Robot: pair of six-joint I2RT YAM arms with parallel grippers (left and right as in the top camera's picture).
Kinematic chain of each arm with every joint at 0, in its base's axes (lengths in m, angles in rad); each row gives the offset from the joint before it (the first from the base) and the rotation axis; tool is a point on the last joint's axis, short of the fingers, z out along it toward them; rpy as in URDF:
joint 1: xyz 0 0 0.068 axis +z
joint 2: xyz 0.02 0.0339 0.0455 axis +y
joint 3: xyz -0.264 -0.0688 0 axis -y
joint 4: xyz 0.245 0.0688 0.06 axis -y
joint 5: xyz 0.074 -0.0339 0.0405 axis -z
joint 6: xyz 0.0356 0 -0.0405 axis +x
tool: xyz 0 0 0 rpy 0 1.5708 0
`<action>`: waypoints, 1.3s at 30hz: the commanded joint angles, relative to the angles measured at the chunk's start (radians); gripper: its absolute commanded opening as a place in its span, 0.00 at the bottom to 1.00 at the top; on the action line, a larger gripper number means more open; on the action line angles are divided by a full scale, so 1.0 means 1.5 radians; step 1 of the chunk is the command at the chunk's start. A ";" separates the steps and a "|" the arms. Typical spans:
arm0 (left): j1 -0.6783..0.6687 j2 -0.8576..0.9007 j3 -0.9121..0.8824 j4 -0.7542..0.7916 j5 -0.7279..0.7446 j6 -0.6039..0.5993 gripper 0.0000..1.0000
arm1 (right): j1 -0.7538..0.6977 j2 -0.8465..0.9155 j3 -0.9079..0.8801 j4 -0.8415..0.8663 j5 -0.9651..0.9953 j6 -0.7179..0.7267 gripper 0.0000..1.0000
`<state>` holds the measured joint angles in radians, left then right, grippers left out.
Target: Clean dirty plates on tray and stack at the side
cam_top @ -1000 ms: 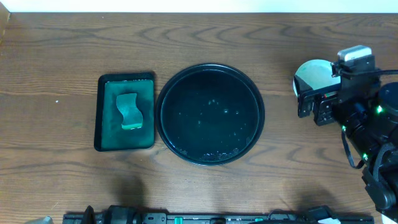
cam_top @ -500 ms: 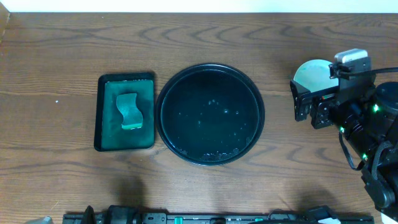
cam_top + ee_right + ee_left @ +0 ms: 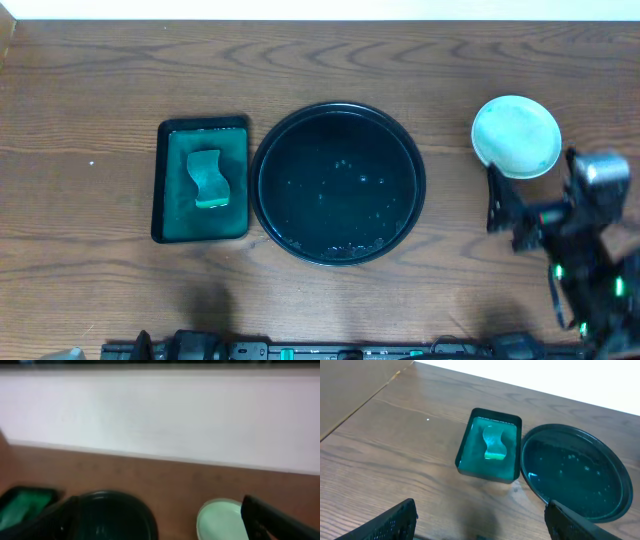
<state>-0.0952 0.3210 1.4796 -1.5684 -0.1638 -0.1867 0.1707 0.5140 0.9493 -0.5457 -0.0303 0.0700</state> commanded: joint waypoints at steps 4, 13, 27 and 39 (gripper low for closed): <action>0.000 0.005 -0.002 -0.001 -0.004 -0.008 0.82 | -0.052 -0.188 -0.224 0.178 -0.067 0.033 0.99; 0.000 0.005 -0.002 -0.001 -0.004 -0.008 0.82 | -0.077 -0.321 -0.456 0.406 -0.106 0.068 0.99; 0.000 0.005 -0.002 -0.001 -0.004 -0.008 0.82 | -0.077 -0.340 -0.630 0.673 -0.089 0.077 0.99; 0.000 0.005 -0.002 -0.001 -0.004 -0.008 0.82 | -0.077 -0.340 -0.629 0.508 -0.026 0.057 0.99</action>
<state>-0.0952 0.3210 1.4792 -1.5688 -0.1635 -0.1867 0.0612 0.0113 0.0067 0.2649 -0.1040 0.1711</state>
